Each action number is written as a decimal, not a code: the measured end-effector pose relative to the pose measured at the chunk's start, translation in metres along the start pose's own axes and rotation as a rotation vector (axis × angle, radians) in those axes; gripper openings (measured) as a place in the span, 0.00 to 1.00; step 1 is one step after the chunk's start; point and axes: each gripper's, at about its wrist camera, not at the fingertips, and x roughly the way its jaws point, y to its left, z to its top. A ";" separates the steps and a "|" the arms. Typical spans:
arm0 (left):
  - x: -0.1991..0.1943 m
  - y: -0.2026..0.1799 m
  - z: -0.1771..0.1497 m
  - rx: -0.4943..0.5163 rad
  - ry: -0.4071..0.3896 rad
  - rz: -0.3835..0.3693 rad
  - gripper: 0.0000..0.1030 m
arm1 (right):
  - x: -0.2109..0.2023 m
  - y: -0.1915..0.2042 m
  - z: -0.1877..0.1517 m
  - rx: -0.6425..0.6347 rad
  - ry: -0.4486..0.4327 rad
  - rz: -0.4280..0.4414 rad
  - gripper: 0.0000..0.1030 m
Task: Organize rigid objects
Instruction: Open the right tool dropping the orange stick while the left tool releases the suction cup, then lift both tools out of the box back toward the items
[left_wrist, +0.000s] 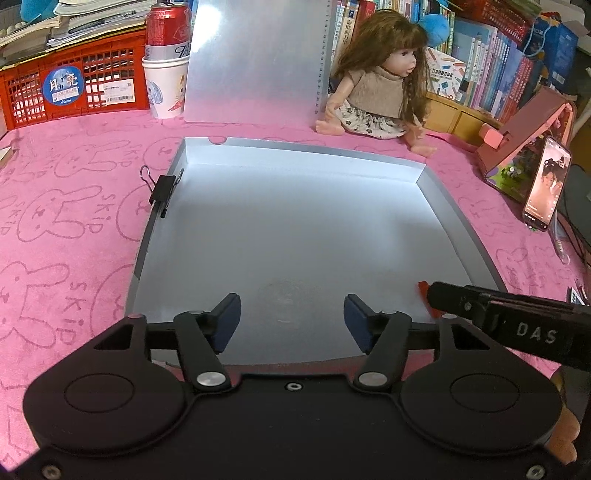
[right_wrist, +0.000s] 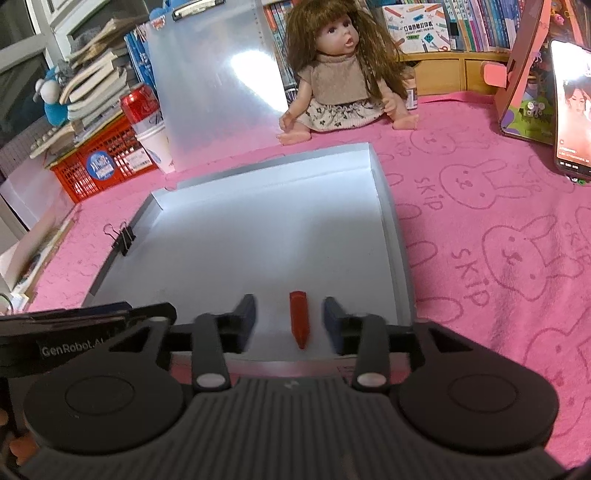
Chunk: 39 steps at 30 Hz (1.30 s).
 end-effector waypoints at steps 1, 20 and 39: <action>-0.001 0.000 -0.001 0.003 -0.002 0.002 0.60 | -0.001 0.000 0.000 0.003 -0.006 0.003 0.62; -0.061 -0.012 -0.044 0.089 -0.153 -0.005 0.81 | -0.052 0.010 -0.032 -0.167 -0.195 -0.013 0.87; -0.094 -0.007 -0.086 0.094 -0.254 -0.013 0.83 | -0.086 0.012 -0.070 -0.301 -0.364 -0.015 1.00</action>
